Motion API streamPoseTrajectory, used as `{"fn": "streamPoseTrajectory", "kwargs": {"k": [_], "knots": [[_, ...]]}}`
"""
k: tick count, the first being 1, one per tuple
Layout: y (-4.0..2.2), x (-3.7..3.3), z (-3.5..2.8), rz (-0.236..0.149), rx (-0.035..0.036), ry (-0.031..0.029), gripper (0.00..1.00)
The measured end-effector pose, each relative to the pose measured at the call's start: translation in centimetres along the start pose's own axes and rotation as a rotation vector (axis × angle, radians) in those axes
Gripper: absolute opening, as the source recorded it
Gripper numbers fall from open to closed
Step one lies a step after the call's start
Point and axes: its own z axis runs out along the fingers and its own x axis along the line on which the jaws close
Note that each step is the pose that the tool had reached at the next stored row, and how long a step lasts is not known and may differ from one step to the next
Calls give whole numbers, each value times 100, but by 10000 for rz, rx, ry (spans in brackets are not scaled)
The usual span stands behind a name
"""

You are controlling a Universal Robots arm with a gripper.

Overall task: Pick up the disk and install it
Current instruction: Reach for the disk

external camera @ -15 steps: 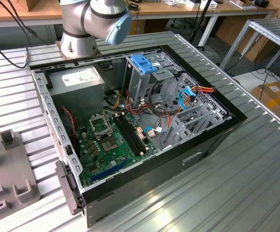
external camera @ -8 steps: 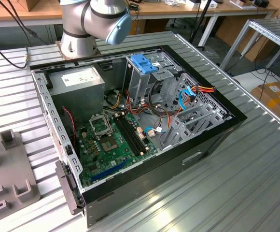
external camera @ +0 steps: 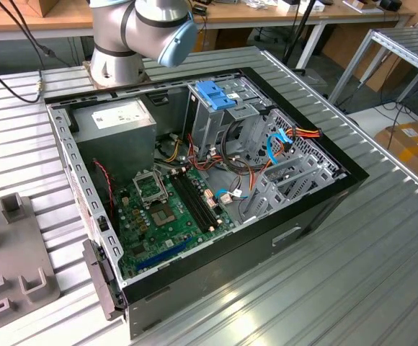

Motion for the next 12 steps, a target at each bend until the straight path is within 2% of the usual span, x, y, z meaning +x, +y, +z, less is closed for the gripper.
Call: {"fn": "streamPoseTrajectory", "kwargs": {"k": [2,7,12], "knots": [[0,22,8,1,-1,4,11],[21,51,30,-96,15,142,11],[32,180,43,-194,42,159,11]]}}
